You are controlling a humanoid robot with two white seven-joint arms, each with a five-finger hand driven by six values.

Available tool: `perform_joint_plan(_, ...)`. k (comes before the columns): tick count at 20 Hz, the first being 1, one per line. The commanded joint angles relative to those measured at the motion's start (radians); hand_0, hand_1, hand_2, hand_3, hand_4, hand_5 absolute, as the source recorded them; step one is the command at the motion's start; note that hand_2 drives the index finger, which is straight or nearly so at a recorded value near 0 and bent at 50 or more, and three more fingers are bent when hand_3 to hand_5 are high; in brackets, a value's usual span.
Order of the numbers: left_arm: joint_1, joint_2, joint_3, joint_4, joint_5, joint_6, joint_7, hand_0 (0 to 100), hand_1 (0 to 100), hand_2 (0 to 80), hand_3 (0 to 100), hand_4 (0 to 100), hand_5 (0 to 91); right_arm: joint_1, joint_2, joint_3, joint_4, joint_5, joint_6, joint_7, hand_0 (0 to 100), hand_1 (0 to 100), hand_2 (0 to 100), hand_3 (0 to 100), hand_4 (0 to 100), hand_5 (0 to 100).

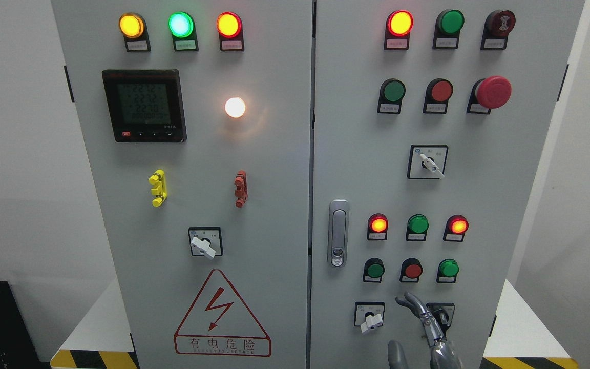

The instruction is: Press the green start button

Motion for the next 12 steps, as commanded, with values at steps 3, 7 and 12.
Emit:
perform_joint_plan(3, 0.0, 0.0, 0.0, 0.0, 0.0, 0.0, 0.0, 12, 56, 0.0, 0, 0, 0.0, 0.064, -0.001, 0.083, -0.085, -0.187, 0.018, 0.024, 59, 17, 0, 1, 0, 0)
perform_joint_plan(7, 0.0, 0.0, 0.0, 0.0, 0.0, 0.0, 0.0, 12, 56, 0.0, 0, 0, 0.0, 0.07, -0.001, 0.084, -0.09, -0.236, 0.018, 0.049, 57, 14, 0, 0, 0, 0)
perform_joint_plan(12, 0.0, 0.0, 0.0, 0.0, 0.0, 0.0, 0.0, 12, 56, 0.0, 0, 0, 0.0, 0.07, -0.001, 0.084, -0.09, -0.242, 0.018, 0.052, 50, 14, 0, 0, 0, 0)
